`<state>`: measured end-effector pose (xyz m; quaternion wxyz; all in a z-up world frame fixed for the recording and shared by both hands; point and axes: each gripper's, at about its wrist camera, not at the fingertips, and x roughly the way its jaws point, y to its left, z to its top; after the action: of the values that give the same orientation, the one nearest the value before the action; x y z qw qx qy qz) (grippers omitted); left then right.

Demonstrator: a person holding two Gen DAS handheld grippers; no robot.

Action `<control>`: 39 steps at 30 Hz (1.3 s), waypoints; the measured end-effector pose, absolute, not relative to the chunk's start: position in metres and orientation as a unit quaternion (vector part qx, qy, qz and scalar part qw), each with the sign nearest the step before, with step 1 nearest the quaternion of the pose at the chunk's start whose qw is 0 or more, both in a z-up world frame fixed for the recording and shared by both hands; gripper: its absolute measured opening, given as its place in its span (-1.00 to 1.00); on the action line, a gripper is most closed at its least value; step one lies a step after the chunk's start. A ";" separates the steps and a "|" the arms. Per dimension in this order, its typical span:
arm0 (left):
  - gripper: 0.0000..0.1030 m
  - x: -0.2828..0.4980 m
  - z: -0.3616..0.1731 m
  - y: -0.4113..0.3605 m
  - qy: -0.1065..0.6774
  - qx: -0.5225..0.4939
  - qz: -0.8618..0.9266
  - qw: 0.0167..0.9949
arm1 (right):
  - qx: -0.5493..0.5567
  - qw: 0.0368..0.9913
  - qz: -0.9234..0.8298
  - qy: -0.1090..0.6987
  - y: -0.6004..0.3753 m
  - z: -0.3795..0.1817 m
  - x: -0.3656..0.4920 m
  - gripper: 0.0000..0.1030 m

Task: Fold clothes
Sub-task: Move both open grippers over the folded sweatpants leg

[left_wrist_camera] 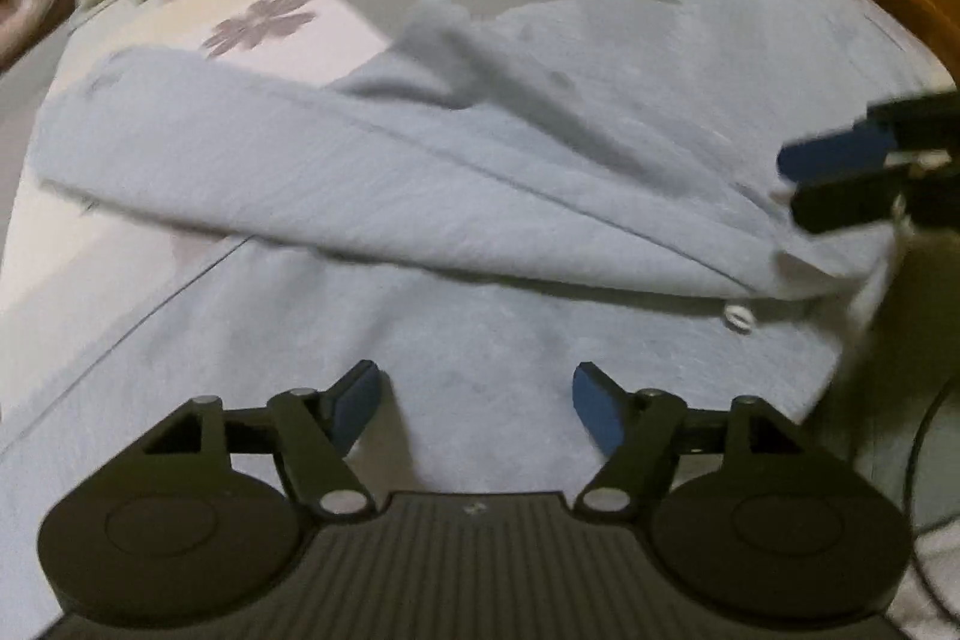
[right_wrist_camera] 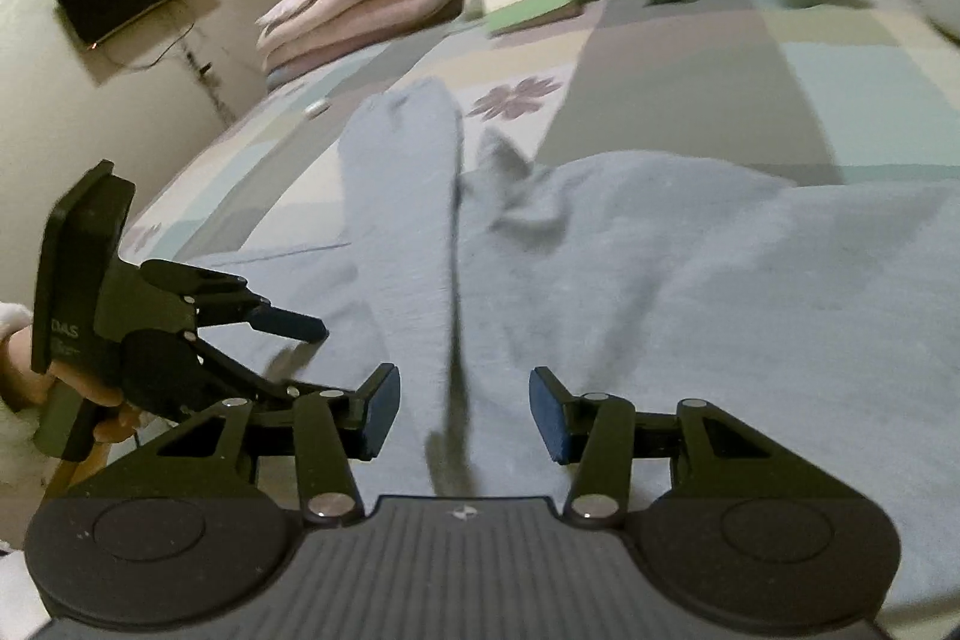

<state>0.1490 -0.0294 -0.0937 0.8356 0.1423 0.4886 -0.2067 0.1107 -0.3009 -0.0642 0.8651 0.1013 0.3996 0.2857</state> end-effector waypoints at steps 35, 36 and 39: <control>0.65 0.145 -0.061 0.069 0.454 -0.044 -0.158 0.876 | 0.103 0.806 0.389 0.435 -0.194 -0.074 0.174 -0.89; 0.65 0.145 -0.060 0.070 0.455 -0.049 -0.160 0.875 | 0.100 0.804 0.394 0.434 -0.192 -0.072 0.170 -0.89; 0.65 0.143 -0.060 0.070 0.455 -0.060 -0.168 0.873 | 0.084 0.798 0.406 0.438 -0.185 -0.072 0.154 -0.88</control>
<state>0.1434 0.0704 -0.0602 0.8726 -0.0600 0.4548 -0.1676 0.1541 -0.1849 -0.0717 0.7978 0.0836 0.4379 0.4059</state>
